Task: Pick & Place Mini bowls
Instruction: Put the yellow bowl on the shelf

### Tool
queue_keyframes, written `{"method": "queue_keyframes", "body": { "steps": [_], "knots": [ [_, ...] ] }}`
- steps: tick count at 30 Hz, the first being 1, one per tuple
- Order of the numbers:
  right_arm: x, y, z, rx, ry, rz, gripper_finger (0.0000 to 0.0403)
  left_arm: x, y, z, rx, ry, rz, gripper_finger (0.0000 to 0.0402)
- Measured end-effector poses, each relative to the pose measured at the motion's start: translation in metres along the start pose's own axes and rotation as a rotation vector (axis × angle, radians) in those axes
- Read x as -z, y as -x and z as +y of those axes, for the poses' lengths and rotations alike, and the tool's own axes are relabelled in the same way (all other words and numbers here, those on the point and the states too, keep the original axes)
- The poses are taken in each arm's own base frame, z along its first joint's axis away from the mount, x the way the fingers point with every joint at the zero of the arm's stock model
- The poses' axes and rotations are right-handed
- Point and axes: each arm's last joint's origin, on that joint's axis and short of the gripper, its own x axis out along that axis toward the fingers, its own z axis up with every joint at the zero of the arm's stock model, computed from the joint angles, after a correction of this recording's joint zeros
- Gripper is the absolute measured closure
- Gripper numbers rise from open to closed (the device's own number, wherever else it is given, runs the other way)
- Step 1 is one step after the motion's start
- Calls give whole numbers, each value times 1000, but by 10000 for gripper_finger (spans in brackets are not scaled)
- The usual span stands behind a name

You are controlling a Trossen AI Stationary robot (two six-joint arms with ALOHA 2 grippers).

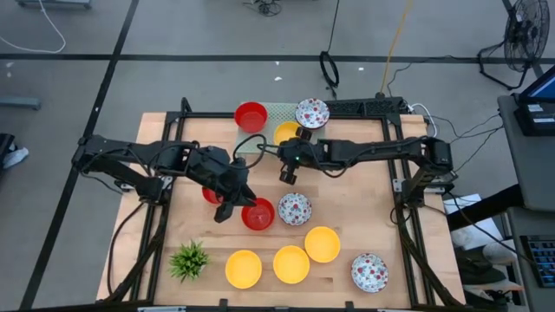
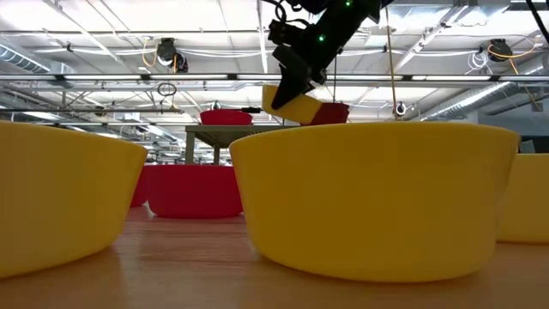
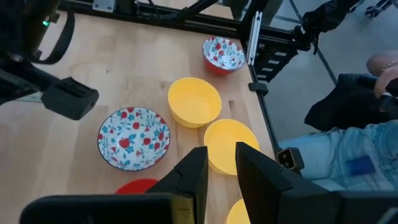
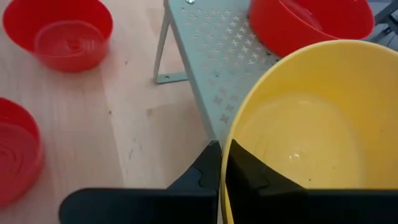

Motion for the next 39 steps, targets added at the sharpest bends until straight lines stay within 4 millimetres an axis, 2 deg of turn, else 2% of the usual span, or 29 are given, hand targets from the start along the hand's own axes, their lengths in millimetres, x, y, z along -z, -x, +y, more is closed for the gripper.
{"method": "queue_keyframes", "body": {
  "steps": [21,29,39],
  "knots": [
    [-4,-8,-22,-75,-42,-39,397,0,0,0,0,4,-1,314],
    [-1,-26,-20,-111,-31,-50,396,0,0,0,0,4,-1,314],
    [-1,-27,-20,-112,-25,-49,391,1,1,0,-3,5,14,314]
  ]
}}
